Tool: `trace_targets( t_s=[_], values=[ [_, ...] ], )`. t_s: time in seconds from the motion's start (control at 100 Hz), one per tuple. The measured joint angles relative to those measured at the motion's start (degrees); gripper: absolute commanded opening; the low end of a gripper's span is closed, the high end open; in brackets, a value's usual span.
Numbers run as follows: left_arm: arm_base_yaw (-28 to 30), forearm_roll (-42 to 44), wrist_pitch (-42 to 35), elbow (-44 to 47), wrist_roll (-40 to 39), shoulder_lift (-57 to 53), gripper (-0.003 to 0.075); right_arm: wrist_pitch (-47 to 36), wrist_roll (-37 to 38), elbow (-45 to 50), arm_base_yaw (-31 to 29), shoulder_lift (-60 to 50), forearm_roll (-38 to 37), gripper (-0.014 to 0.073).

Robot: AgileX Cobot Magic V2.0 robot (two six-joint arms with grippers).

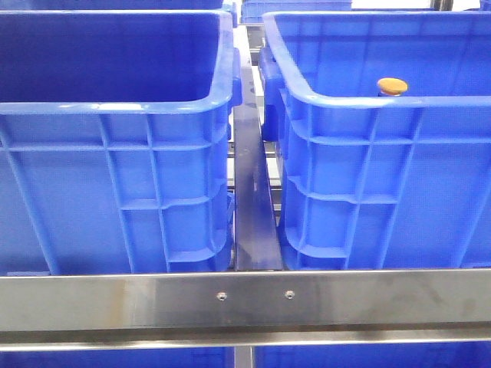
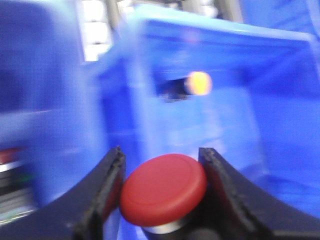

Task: Pick red and yellow buttons and place in box
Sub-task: 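Lift the red button with the left gripper toward the right gripper, then grasp the red button's base with the right gripper, release the left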

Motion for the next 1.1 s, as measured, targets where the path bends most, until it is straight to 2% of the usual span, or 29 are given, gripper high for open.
trace_targets(
  t_s=[0.02, 0.14, 0.21, 0.43, 0.83, 1.1],
  values=[
    [-0.5, -0.1, -0.4, 0.0, 0.1, 0.0, -0.0004, 0.7, 0.0, 0.0, 0.0, 0.0, 0.0, 0.017],
    [-2.4, -0.7, -2.1, 0.0, 0.3, 0.0, -0.0004, 5.5, 0.0, 0.0, 0.0, 0.0, 0.0, 0.0524],
    [-2.6, -0.7, -2.5, 0.0, 0.3, 0.0, -0.0004, 8.3, 0.1, 0.0, 0.0, 0.0, 0.0, 0.0605],
    [-2.8, -0.7, -2.7, 0.0, 0.3, 0.1, -0.0004, 11.6, 2.9, -3.9, 2.3, 3.5, -0.1, 0.0587],
    [-2.8, -0.7, -2.7, 0.0, 0.3, 0.2, -0.0004, 9.9, 3.3, -16.3, 14.3, 19.0, -0.1, 0.0587],
    [-2.8, -0.7, -2.7, 0.0, 0.3, 0.2, -0.0004, 9.6, 3.4, -22.8, 16.0, 27.5, -0.1, 0.0587]
  ],
)
